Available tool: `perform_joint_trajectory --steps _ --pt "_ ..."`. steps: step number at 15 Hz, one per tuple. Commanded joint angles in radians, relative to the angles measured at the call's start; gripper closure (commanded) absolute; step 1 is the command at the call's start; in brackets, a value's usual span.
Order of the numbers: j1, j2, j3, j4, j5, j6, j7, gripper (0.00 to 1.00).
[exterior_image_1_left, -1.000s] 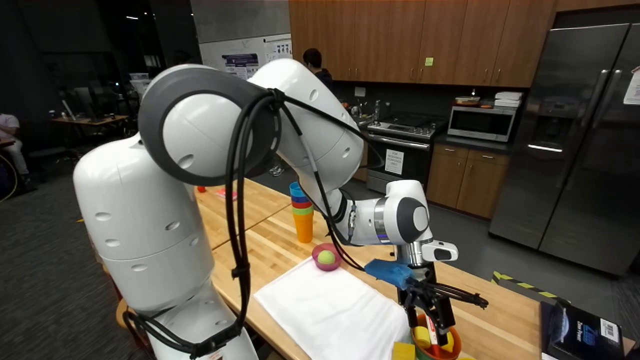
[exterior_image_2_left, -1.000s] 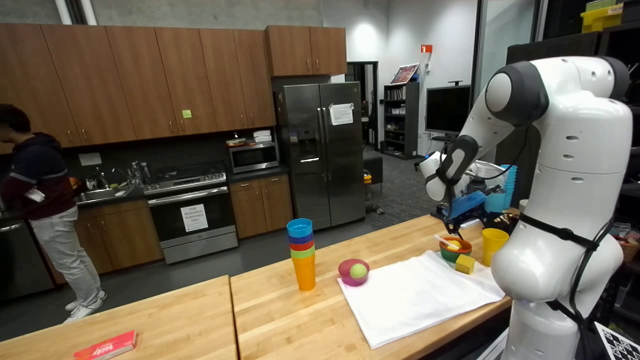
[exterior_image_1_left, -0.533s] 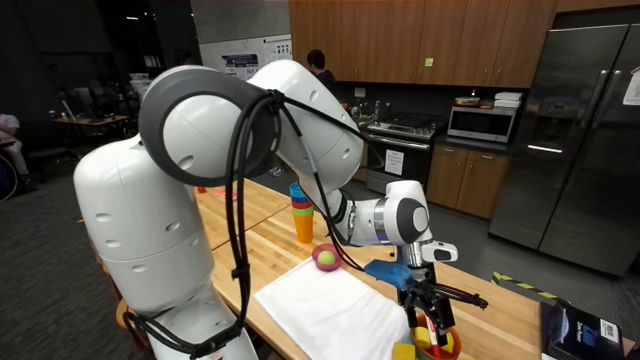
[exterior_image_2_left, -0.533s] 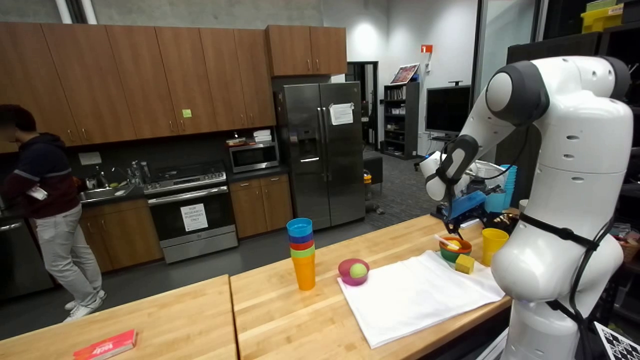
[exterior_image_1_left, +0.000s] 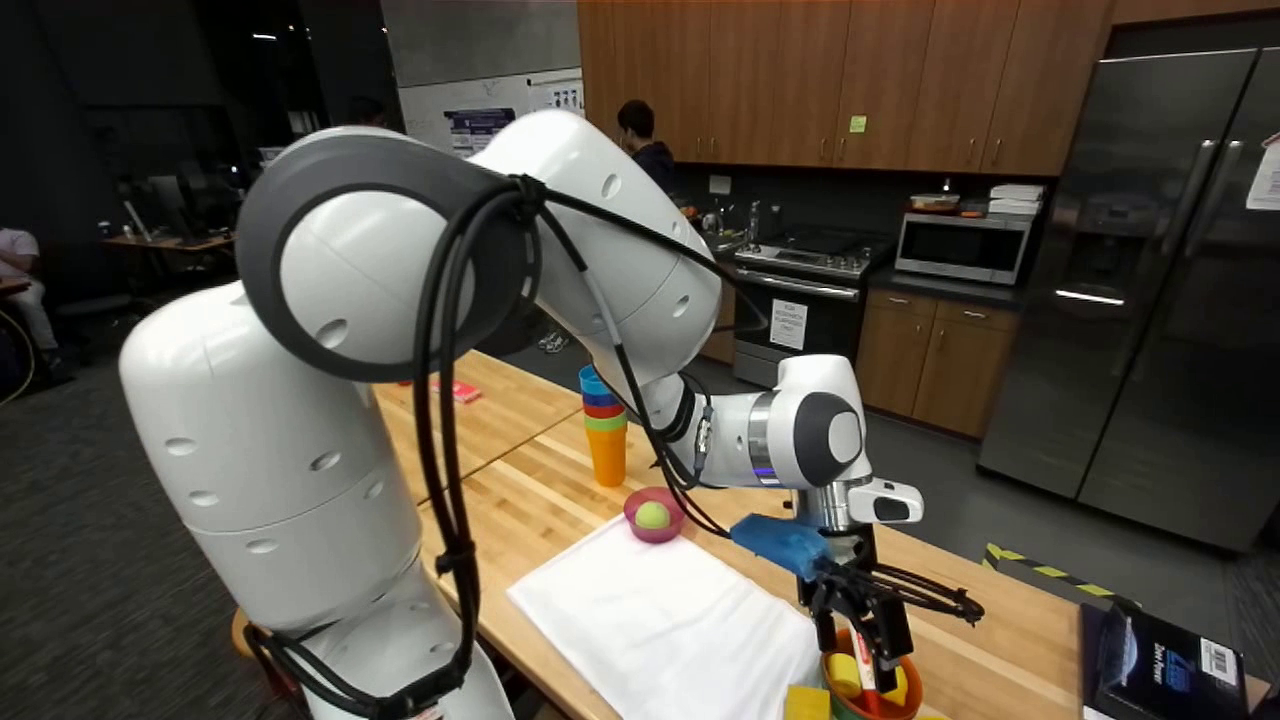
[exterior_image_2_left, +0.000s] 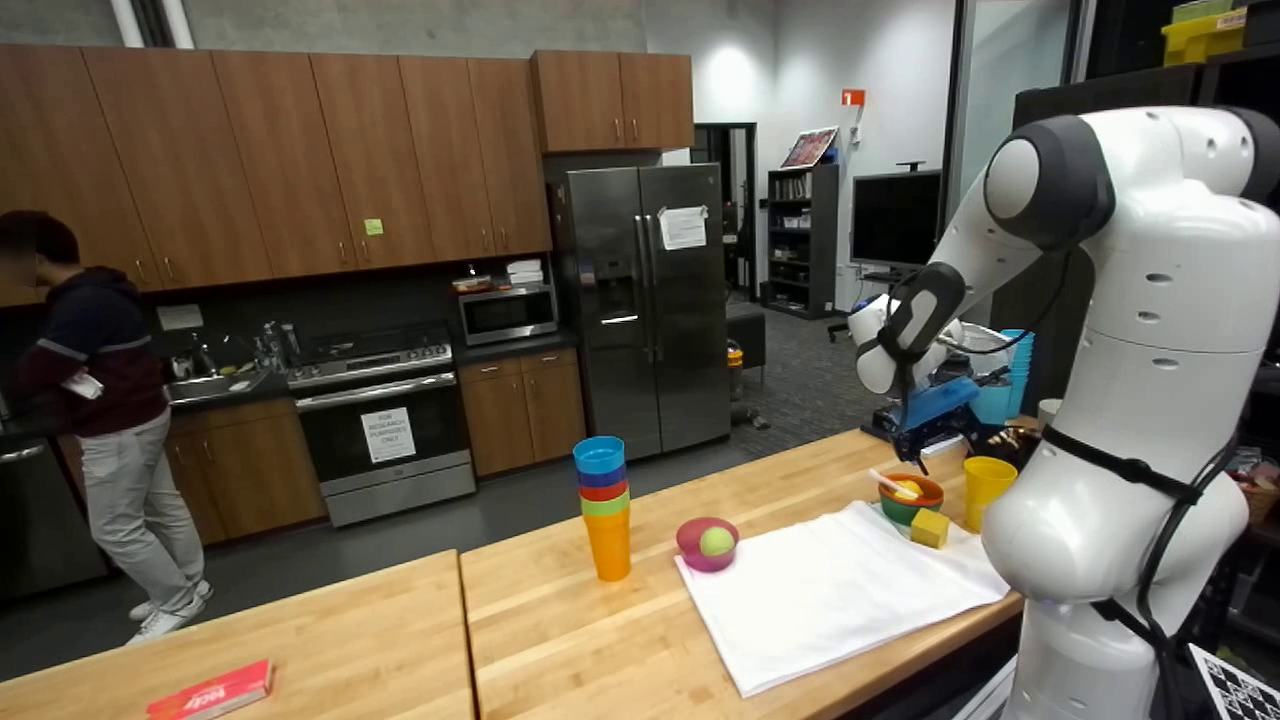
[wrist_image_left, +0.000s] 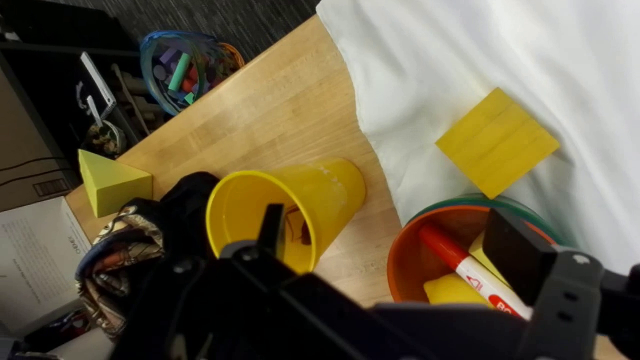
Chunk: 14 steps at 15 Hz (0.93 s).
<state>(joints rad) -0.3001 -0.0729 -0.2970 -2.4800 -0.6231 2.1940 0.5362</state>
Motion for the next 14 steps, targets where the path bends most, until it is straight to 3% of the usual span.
perform_joint_trajectory --steps 1,9,10,14 --pt "-0.028 -0.125 -0.003 -0.061 -0.003 -0.005 0.0 0.0" --pt "-0.141 -0.322 0.008 -0.221 0.082 0.242 0.104 0.0" --pt "-0.138 -0.253 0.03 -0.16 0.086 0.18 0.056 0.0" --pt "-0.165 -0.298 0.037 -0.208 0.096 0.233 0.074 0.0"
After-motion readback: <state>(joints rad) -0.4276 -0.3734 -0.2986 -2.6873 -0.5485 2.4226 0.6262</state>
